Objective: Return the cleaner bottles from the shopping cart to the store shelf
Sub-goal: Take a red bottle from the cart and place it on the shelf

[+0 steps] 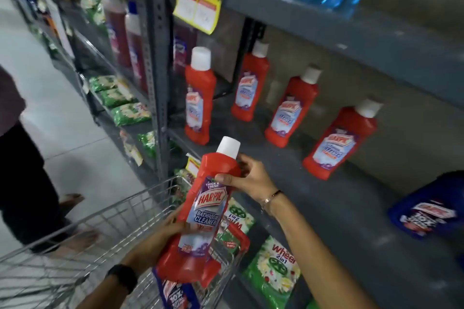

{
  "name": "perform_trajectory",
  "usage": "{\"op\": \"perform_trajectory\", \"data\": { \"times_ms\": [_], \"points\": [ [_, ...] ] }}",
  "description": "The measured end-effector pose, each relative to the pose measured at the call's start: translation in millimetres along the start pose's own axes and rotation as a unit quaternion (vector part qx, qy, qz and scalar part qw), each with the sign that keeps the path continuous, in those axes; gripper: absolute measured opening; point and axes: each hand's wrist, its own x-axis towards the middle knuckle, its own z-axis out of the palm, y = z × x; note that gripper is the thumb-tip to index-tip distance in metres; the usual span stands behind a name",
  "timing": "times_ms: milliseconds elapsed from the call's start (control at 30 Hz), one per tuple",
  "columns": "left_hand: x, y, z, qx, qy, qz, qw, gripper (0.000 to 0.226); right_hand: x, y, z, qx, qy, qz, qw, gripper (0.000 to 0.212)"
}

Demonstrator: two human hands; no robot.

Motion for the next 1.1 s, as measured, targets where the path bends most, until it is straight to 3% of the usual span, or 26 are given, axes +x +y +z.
{"op": "perform_trajectory", "data": {
  "times_ms": [67, 133, 267, 367, 633, 867, 1000, 1100],
  "points": [
    [11.4, 19.7, 11.7, 0.010, -0.035, 0.009, 0.999, 0.089, -8.0, -13.5, -18.0, -0.010, 0.053, -0.030, 0.998, 0.037],
    [27.2, 42.8, 21.5, 0.044, -0.060, 0.030, 0.997, 0.083, -13.8, -29.6, -28.3, -0.062, 0.129, -0.067, 0.987, 0.052],
    [69.4, 85.6, 37.2, 0.096, -0.046, 0.133, 0.985, 0.077, -9.5, -61.1, -36.4, -0.168, 0.285, -0.123, 0.936, 0.069],
    [99.3, 110.7, 45.1, 0.118, -0.048, 0.185, 0.974, 0.068, 5.8, -76.5, -41.5, -0.192, 0.356, -0.157, 0.901, 0.070],
    [156.1, 120.4, 38.5, 0.207, -0.070, 0.203, 0.955, 0.044, 38.9, -65.2, -52.9, -0.215, 0.355, -0.156, 0.896, 0.066],
    [161.3, 113.3, 40.2, 0.206, -0.074, 0.214, 0.952, 0.044, 35.8, -54.1, -54.5, -0.225, 0.356, -0.132, 0.897, 0.072],
    [150.7, 102.7, 41.7, 0.164, -0.022, 0.223, 0.961, 0.051, 32.8, -56.5, -45.8, -0.245, 0.342, -0.112, 0.900, 0.070],
    [126.7, 86.0, 29.6, 0.090, 0.055, 0.248, 0.963, 0.058, 16.4, -52.0, -40.2, -0.237, 0.392, -0.116, 0.881, 0.060]
  ]
}}
